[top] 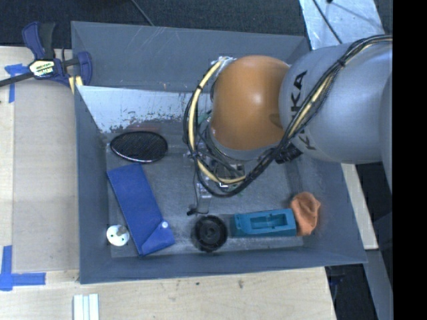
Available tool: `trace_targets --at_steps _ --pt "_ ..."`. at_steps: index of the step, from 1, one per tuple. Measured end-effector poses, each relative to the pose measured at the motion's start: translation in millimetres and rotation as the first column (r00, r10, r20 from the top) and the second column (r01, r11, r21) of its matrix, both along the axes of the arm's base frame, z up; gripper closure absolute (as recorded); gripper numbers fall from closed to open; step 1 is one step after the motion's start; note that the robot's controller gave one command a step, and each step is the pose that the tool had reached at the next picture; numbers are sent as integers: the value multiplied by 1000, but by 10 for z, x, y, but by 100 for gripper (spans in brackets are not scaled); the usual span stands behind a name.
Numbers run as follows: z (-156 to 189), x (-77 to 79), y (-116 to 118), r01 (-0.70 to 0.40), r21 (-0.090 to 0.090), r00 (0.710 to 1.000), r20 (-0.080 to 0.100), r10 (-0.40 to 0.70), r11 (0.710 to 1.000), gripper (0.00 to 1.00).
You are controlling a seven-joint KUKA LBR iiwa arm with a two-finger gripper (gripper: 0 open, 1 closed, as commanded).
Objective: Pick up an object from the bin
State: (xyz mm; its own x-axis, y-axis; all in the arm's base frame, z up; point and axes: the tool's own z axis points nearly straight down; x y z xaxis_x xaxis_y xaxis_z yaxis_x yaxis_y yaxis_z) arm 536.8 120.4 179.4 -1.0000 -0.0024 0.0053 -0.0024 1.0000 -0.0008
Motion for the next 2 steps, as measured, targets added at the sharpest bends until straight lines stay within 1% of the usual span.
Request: trace_targets --at_steps 1,2 --pt "48 15 -4 2 2 1000 8 -2 1000 0" --pt "-39 35 -268 66 4 998 8 -66 998 0"
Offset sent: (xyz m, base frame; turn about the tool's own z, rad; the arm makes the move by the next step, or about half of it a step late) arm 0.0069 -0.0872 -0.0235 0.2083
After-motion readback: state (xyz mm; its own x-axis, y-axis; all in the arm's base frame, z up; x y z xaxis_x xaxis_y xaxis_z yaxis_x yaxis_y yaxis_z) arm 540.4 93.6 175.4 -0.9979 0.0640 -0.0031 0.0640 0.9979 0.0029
